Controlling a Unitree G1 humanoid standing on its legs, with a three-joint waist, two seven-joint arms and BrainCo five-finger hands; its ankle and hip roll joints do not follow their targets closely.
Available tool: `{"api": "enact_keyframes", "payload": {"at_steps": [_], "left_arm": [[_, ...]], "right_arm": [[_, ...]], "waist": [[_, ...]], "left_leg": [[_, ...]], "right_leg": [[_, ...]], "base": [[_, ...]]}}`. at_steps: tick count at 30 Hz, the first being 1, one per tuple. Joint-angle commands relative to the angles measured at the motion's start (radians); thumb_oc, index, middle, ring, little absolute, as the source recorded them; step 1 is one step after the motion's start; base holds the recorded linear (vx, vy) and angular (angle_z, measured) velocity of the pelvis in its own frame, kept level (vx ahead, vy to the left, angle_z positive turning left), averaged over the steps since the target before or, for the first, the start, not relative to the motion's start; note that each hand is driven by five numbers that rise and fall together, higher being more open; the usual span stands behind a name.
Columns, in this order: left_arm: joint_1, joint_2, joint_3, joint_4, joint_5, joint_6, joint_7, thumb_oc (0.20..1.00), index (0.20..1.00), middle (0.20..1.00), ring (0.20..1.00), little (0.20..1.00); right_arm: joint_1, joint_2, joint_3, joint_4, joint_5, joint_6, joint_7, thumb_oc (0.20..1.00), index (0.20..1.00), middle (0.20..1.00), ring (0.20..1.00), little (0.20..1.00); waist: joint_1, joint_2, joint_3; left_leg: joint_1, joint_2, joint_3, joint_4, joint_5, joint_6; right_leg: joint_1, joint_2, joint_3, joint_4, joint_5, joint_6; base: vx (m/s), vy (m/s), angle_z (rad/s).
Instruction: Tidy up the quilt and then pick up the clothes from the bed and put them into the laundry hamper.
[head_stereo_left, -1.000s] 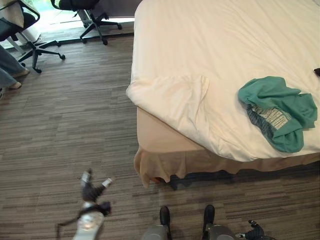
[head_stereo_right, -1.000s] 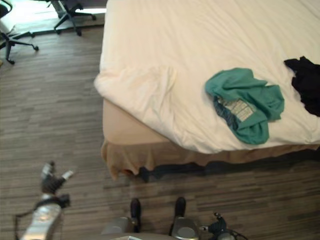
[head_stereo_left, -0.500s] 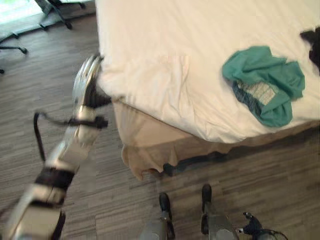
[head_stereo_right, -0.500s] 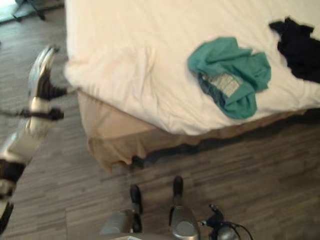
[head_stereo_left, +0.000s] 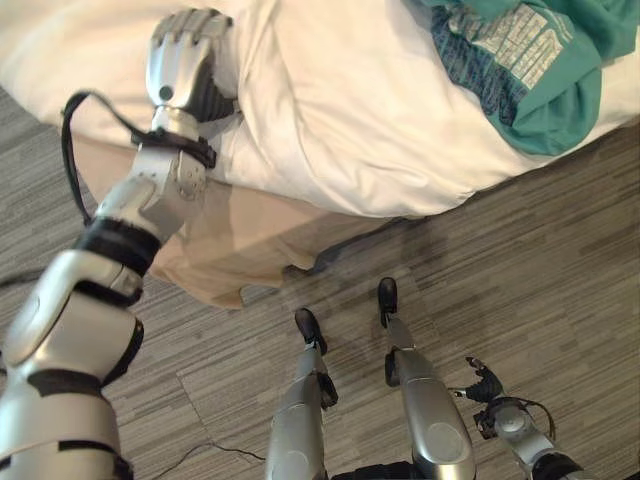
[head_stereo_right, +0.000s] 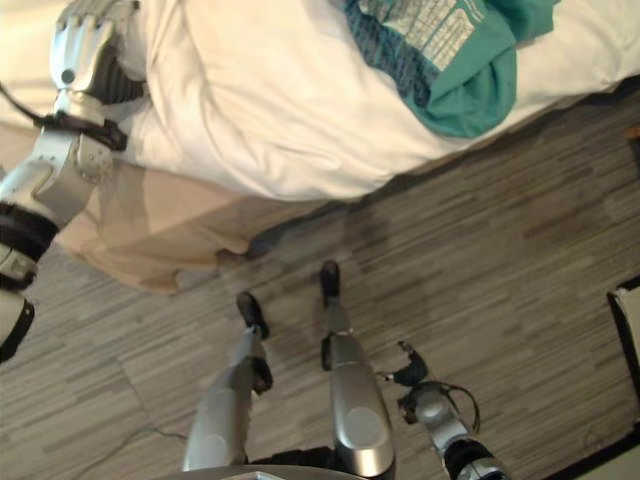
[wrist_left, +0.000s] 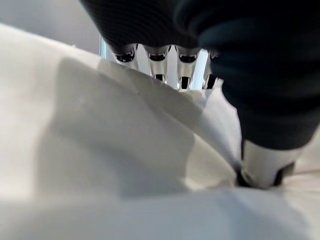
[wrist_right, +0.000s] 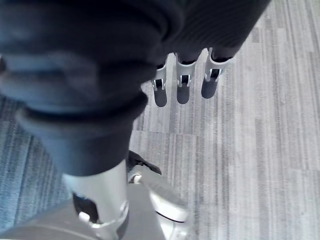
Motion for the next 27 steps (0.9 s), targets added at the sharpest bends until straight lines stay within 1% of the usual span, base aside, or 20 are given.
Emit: {"api": "enact_keyframes", "payload": {"at_steps": [1,3,4,5,6,7,8,9,10,13,15,16,19,20,21,22,23,24,25,27], "left_arm": [[0.095,0.021,-0.015,0.036,0.098,0.0,-0.092,0.2,0.2,0.2,0.2,0.2],[0.201,0.009,0.037,-0.021,0.084,-0.017,-0.127,0.2,0.2,0.2,0.2,0.2],[0.379,-0.003,0.114,-0.078,0.068,-0.045,-0.144,0.2,0.2,0.2,0.2,0.2],[0.388,-0.002,0.12,-0.082,0.069,-0.044,-0.145,0.2,0.2,0.2,0.2,0.2],[0.469,-0.01,0.157,-0.094,0.061,-0.052,-0.146,0.2,0.2,0.2,0.2,0.2],[0.562,-0.023,0.199,-0.1,0.054,-0.056,-0.147,0.555,0.555,0.555,0.555,0.555],[0.648,-0.033,0.237,-0.094,0.046,-0.06,-0.149,1.0,1.0,1.0,1.0,1.0],[0.81,-0.067,0.307,-0.095,0.026,-0.067,-0.154,1.0,1.0,1.0,1.0,1.0],[0.813,-0.067,0.311,-0.096,0.027,-0.067,-0.155,1.0,1.0,1.0,1.0,1.0],[1.016,-0.127,0.397,-0.082,0.007,-0.065,-0.167,1.0,1.0,1.0,1.0,1.0],[1.123,-0.19,0.444,-0.016,-0.005,-0.057,-0.169,1.0,1.0,1.0,1.0,1.0],[1.158,-0.219,0.47,0.025,-0.018,-0.053,-0.166,1.0,1.0,1.0,1.0,1.0],[1.246,-0.294,0.554,0.166,-0.077,-0.039,-0.137,1.0,1.0,1.0,1.0,1.0],[1.284,-0.323,0.589,0.228,-0.098,-0.034,-0.13,1.0,1.0,1.0,1.0,1.0],[1.302,-0.346,0.608,0.26,-0.11,-0.032,-0.125,1.0,1.0,1.0,1.0,1.0],[1.328,-0.394,0.634,0.358,-0.144,-0.03,-0.114,1.0,1.0,1.0,1.0,1.0],[1.327,-0.395,0.634,0.359,-0.144,-0.03,-0.114,1.0,1.0,1.0,1.0,1.0],[1.335,-0.431,0.643,0.432,-0.177,-0.029,-0.109,1.0,1.0,1.0,1.0,1.0],[1.334,-0.431,0.644,0.432,-0.177,-0.029,-0.109,1.0,1.0,1.0,1.0,1.0],[1.323,-0.449,0.623,0.466,-0.183,-0.026,-0.106,1.0,1.0,1.0,1.0,1.0]], "right_arm": [[0.054,0.001,0.005,0.019,0.041,-0.014,-0.006,1.0,1.0,1.0,1.0,1.0],[0.077,0.003,-0.006,0.023,0.038,-0.005,-0.003,1.0,1.0,1.0,1.0,1.0],[0.089,0.013,-0.031,0.041,0.04,0.003,-0.002,1.0,1.0,1.0,1.0,1.0],[0.09,0.01,-0.028,0.041,0.041,0.003,-0.002,1.0,1.0,1.0,1.0,1.0],[0.092,0.013,-0.039,0.045,0.04,0.005,-0.001,1.0,1.0,1.0,1.0,1.0],[0.093,0.013,-0.044,0.053,0.038,0.009,-0.002,1.0,1.0,1.0,1.0,1.0],[0.089,0.011,-0.059,0.057,0.033,0.013,-0.007,1.0,1.0,1.0,1.0,1.0],[0.079,0.002,-0.082,0.084,0.025,0.019,-0.011,1.0,1.0,1.0,1.0,1.0],[0.079,0.002,-0.079,0.084,0.025,0.019,-0.011,1.0,1.0,1.0,1.0,1.0],[0.058,-0.025,-0.12,0.081,0.018,0.026,-0.017,1.0,1.0,1.0,1.0,1.0],[0.047,-0.052,-0.138,0.03,0.014,0.021,-0.012,1.0,1.0,1.0,1.0,1.0],[0.051,-0.065,-0.142,-0.016,0.004,0.018,-0.01,1.0,1.0,1.0,1.0,1.0],[0.046,-0.135,-0.143,-0.239,-0.029,-0.006,-0.003,1.0,1.0,1.0,1.0,1.0],[0.038,-0.173,-0.139,-0.365,-0.037,-0.023,0.012,1.0,1.0,1.0,1.0,1.0],[0.042,-0.193,-0.146,-0.446,-0.041,-0.038,0.017,0.558,0.558,0.558,0.558,0.558],[-0.014,-0.23,-0.133,-0.616,-0.016,-0.083,0.031,0.2,0.2,0.2,0.2,0.2],[-0.014,-0.231,-0.134,-0.617,-0.016,-0.082,0.032,0.2,0.2,0.2,0.2,0.2],[-0.087,-0.245,-0.117,-0.725,0.025,-0.116,0.037,0.2,0.2,0.2,0.2,0.2],[-0.088,-0.245,-0.117,-0.725,0.025,-0.116,0.037,0.2,0.2,0.2,0.2,0.2],[-0.231,-0.229,-0.06,-0.76,0.053,-0.139,0.027,0.2,0.2,0.2,0.2,0.2]], "waist": [[-0.001,-0.028,-0.098],[0.009,-0.024,-0.113],[0.026,-0.018,-0.138],[0.023,-0.017,-0.138],[0.032,-0.016,-0.148],[0.035,-0.012,-0.159],[0.046,-0.01,-0.17],[0.061,-0.005,-0.193],[0.059,-0.006,-0.195],[0.082,0.0,-0.225],[0.099,0.001,-0.246],[0.105,-0.001,-0.26],[0.127,-0.009,-0.283],[0.138,-0.015,-0.29],[0.145,-0.018,-0.296],[0.164,-0.028,-0.301],[0.163,-0.028,-0.303],[0.184,-0.037,-0.301],[0.183,-0.037,-0.302],[0.215,-0.05,-0.287]], "left_leg": [[-0.012,0.041,-0.053,0.177,-0.156,-0.045],[0.029,0.038,-0.053,0.163,-0.165,-0.044],[0.078,0.031,-0.053,0.149,-0.176,-0.043],[0.081,0.031,-0.052,0.147,-0.176,-0.043],[0.099,0.029,-0.051,0.143,-0.18,-0.042],[0.124,0.024,-0.05,0.135,-0.184,-0.041],[0.146,0.019,-0.048,0.129,-0.188,-0.04],[0.188,0.01,-0.05,0.11,-0.192,-0.035],[0.187,0.009,-0.05,0.108,-0.187,-0.034],[0.244,0.001,-0.056,0.072,-0.189,-0.028],[0.273,-0.003,-0.06,0.049,-0.185,-0.023],[0.28,-0.005,-0.061,0.041,-0.179,-0.022],[0.3,-0.003,-0.073,0.026,-0.174,-0.021],[0.305,0.0,-0.078,0.023,-0.171,-0.023],[0.307,0.0,-0.081,0.018,-0.166,-0.023],[0.314,0.004,-0.09,0.014,-0.165,-0.025],[0.31,0.003,-0.091,0.014,-0.162,-0.024],[0.304,0.006,-0.104,0.015,-0.162,-0.026],[0.3,0.005,-0.105,0.015,-0.159,-0.025],[0.273,0.008,-0.125,0.025,-0.152,-0.026]], "right_leg": [[0.01,-0.103,-0.018,0.098,-0.196,0.132],[0.052,-0.103,-0.022,0.082,-0.2,0.13],[0.1,-0.1,-0.025,0.066,-0.204,0.127],[0.103,-0.1,-0.025,0.065,-0.204,0.127],[0.122,-0.099,-0.026,0.059,-0.205,0.126],[0.148,-0.097,-0.027,0.05,-0.205,0.126],[0.169,-0.095,-0.029,0.043,-0.207,0.127],[0.211,-0.091,-0.033,0.029,-0.208,0.126],[0.21,-0.093,-0.033,0.028,-0.205,0.126],[0.263,-0.09,-0.041,0.008,-0.21,0.129],[0.287,-0.09,-0.044,0.0,-0.214,0.13],[0.295,-0.092,-0.047,-0.003,-0.213,0.13],[0.32,-0.091,-0.056,-0.003,-0.223,0.131],[0.327,-0.092,-0.063,-0.003,-0.224,0.131],[0.331,-0.094,-0.069,-0.003,-0.225,0.131],[0.343,-0.095,-0.077,-0.003,-0.23,0.133],[0.34,-0.096,-0.078,-0.003,-0.228,0.133],[0.342,-0.095,-0.089,-0.003,-0.232,0.132],[0.339,-0.096,-0.089,-0.003,-0.23,0.132],[0.327,-0.098,-0.107,0.0,-0.229,0.13]], "base": [[0.06,0.008,-0.01],[0.11,0.01,-0.02],[0.12,0.01,-0.04],[0.12,0.019,-0.03],[0.06,0.027,0.0],[0.09,0.052,0.05],[0.13,0.077,0.08],[0.08,0.062,0.04],[0.09,0.058,0.04],[0.07,0.061,0.12],[0.03,0.078,0.07],[0.02,0.06,0.05],[0.01,0.056,0.06],[0.01,0.044,0.2],[0.02,0.043,0.28],[0.02,0.021,0.15],[0.02,0.027,0.15],[-0.01,0.003,0.11],[-0.03,0.002,0.25],[-0.08,-0.028,0.3]]}}
